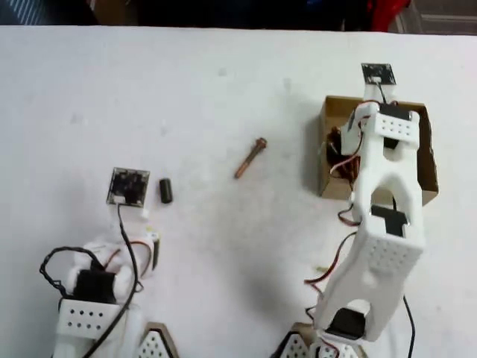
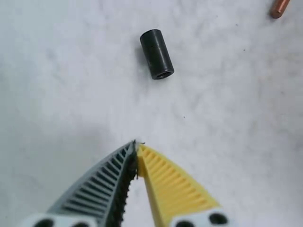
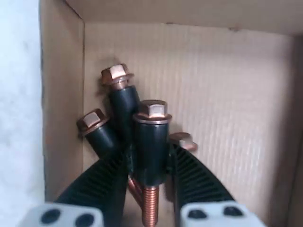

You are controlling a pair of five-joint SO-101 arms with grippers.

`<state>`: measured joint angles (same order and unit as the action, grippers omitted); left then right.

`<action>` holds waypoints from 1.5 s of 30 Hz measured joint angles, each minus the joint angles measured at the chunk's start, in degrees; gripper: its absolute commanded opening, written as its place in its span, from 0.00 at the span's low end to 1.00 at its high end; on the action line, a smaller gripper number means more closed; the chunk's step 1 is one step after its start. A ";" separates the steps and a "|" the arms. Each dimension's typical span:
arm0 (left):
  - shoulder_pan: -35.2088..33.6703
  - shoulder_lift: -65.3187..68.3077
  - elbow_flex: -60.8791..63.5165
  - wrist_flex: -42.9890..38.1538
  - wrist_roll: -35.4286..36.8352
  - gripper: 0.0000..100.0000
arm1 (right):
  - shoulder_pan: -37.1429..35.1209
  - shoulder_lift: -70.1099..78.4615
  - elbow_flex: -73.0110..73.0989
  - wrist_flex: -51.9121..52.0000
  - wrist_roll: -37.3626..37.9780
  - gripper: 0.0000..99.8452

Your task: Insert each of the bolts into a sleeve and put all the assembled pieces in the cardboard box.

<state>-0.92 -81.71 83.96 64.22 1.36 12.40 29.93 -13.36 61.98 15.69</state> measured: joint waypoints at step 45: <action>-19.43 0.00 0.35 -2.81 -4.48 0.02 | -40.79 -40.18 -0.97 33.67 -9.14 0.11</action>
<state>-20.35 -81.71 84.31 61.41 -3.12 -28.40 -10.24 -14.33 95.65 6.55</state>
